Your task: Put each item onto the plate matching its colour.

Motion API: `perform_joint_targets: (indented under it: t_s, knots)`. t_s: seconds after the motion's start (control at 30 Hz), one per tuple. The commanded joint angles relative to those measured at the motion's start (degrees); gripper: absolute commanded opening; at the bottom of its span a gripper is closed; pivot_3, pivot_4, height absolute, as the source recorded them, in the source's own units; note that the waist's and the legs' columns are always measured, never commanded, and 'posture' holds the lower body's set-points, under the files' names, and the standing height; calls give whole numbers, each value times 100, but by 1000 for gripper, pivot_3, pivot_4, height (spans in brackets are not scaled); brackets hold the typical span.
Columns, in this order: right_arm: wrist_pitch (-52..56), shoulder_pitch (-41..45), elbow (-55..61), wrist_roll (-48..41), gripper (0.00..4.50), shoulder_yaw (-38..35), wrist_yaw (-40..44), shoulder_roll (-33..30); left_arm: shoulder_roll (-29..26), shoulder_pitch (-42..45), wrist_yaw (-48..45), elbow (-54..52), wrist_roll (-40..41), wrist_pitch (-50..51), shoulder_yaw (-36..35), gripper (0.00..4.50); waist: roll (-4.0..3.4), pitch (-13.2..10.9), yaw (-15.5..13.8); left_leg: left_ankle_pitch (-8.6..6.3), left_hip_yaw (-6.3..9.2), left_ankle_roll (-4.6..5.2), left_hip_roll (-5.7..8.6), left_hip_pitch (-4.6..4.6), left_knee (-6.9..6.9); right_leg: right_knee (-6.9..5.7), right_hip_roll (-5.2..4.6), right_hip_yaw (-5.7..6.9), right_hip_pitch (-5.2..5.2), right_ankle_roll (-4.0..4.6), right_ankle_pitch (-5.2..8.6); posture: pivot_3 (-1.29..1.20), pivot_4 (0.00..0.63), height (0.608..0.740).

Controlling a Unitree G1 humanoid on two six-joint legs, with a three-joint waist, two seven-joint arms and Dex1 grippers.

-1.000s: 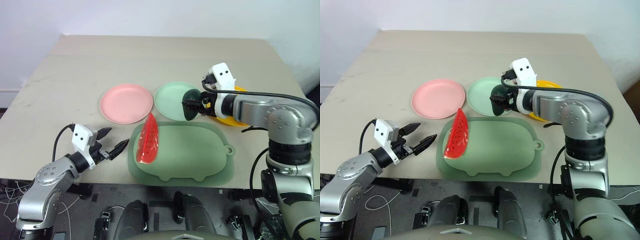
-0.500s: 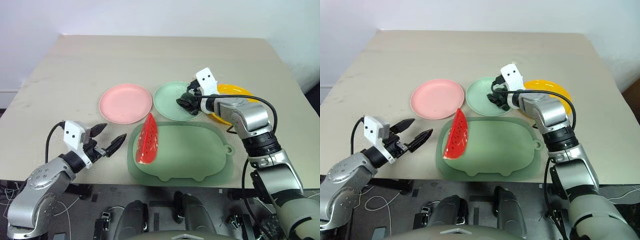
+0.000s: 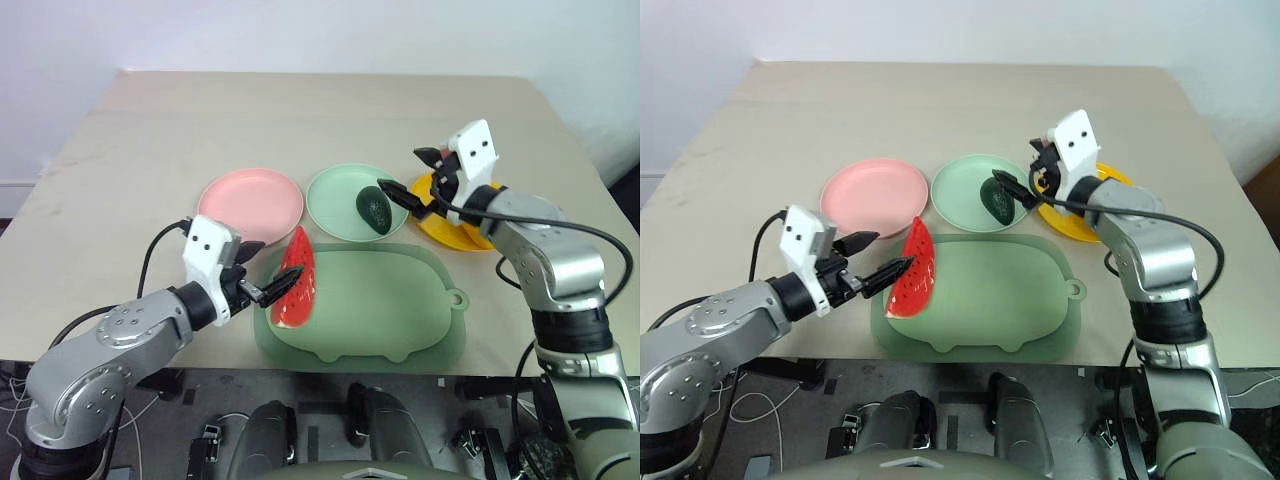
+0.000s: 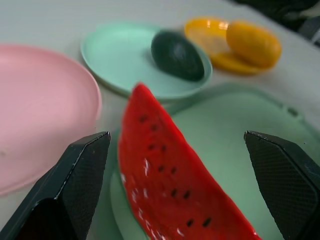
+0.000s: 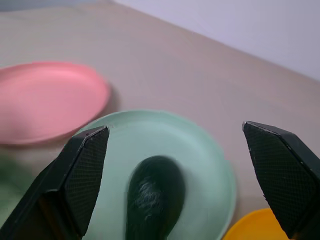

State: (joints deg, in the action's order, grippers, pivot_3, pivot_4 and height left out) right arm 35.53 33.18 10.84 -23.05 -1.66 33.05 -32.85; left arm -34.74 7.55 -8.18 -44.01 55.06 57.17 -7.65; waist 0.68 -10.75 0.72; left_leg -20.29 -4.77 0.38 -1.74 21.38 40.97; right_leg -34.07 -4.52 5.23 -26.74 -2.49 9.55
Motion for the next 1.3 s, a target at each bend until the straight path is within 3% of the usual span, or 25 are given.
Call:
perform_joint_targets:
  t_s: [0.03, 0.47, 0.63, 0.83, 1.07, 1.3]
  knots:
    - [-20, -209, 700, -360, 4488, -316, 295, -132, -3, 130, 128, -26, 12, 249, 254, 4500, 0, 0, -3, 0, 0, 0, 0, 0, 0, -1, 1, 0, 0, 0, 0, 0, 150, 740]
    - [64, -1450, 1693, -744, 4488, -70, 1295, -715, 483, 882, 660, 827, -228, 1267, 725, 4500, 10, -4, -37, 1, 5, -2, 12, -3, 2, 2, -1, 1, 6, 1, 1, 0, 150, 740]
    - [-36, -1627, 1687, -623, 4500, 32, 1276, -686, 569, 979, 543, 792, -301, 1238, 693, 3205, 9, -4, -33, 3, 5, -5, 12, -6, 1, 1, 0, 0, 8, 1, 2, 0, 150, 740]
    - [-145, -1672, 1638, -530, 4500, 126, 1273, -651, 594, 1090, 496, 847, -374, 1334, 572, 2297, 10, -4, -129, 3, 5, -5, 15, -6, 6, 1, -3, 0, 11, 2, 2, 0, 150, 740]
    - [-145, -1697, 1634, -514, 4500, 218, 1252, -579, 1023, 1989, 694, 1177, -633, 835, 41, 2283, 16, -7, -158, 4, 10, -6, 17, -5, 11, 1, -3, 2, 15, 2, 1, 0, 150, 740]
    - [-168, -1652, 1625, -469, 4500, 414, 1204, -475, 950, 3200, 838, 3161, -1906, 453, 348, 2283, 16, -6, -145, 5, 10, -8, 24, -10, 10, 0, 0, 4, 20, 1, 0, 0, 150, 740]
